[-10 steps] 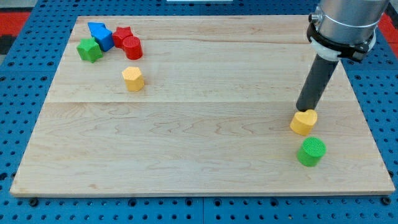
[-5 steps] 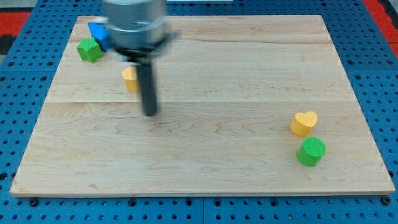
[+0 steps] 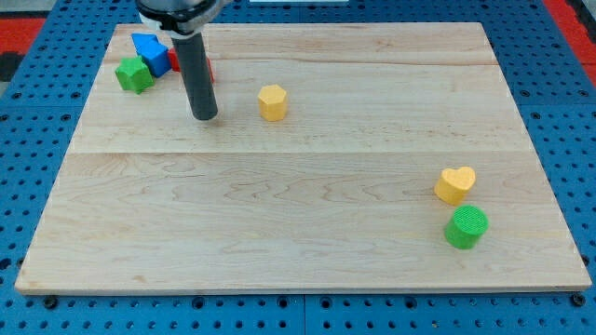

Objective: Place the yellow hexagon above the yellow heart

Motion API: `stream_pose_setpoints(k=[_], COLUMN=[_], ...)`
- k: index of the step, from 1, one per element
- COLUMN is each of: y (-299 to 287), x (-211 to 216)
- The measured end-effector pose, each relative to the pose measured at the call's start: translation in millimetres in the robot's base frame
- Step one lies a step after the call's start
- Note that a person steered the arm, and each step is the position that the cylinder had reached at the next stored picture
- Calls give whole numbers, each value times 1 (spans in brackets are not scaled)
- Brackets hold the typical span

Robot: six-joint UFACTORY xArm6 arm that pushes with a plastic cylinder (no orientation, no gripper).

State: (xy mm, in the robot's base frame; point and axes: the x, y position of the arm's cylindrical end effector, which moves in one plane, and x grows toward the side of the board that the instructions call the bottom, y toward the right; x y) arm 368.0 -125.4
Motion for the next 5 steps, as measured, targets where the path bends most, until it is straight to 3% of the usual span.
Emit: stream_pose_setpoints(k=[1, 3, 5], y=[61, 203, 230], x=[-18, -6, -18])
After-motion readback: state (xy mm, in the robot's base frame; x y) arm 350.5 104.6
